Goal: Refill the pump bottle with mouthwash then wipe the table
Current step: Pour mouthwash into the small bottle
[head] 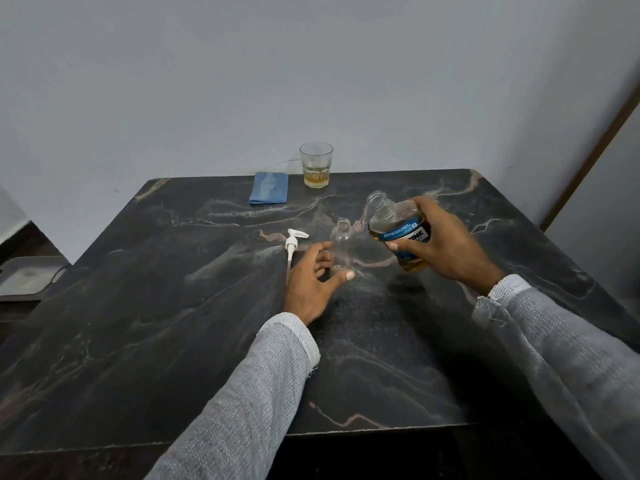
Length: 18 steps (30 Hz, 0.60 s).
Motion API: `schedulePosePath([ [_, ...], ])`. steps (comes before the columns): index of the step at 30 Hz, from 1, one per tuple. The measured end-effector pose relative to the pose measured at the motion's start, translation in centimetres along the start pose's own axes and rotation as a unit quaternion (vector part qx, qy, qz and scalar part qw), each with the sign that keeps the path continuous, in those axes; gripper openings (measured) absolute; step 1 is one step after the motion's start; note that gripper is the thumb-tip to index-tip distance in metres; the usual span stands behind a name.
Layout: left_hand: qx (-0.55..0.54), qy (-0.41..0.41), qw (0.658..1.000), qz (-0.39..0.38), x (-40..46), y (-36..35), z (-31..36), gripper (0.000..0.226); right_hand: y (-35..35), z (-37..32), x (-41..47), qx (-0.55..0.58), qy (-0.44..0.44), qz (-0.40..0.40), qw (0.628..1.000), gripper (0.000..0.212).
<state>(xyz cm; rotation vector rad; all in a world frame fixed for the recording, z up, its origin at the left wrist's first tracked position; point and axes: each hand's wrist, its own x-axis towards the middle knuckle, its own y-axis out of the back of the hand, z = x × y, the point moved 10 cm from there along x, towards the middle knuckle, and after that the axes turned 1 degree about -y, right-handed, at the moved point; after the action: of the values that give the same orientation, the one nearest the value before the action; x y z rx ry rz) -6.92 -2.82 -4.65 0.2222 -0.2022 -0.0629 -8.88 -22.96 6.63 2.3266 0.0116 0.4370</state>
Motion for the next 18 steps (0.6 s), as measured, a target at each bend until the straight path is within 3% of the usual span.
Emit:
schedulePosePath([
  [6, 0.043, -0.014, 0.999, 0.011, 0.0, -0.1, 0.0, 0.053, -0.4, -0.2, 0.8, -0.076, 0.004, -0.016, 0.997, 0.055],
  [18, 0.073, -0.025, 0.997, 0.011, 0.0, 0.0, 0.2, 0.055, 0.3, -1.5, 1.0, -0.169, 0.002, -0.035, 0.985, 0.058],
])
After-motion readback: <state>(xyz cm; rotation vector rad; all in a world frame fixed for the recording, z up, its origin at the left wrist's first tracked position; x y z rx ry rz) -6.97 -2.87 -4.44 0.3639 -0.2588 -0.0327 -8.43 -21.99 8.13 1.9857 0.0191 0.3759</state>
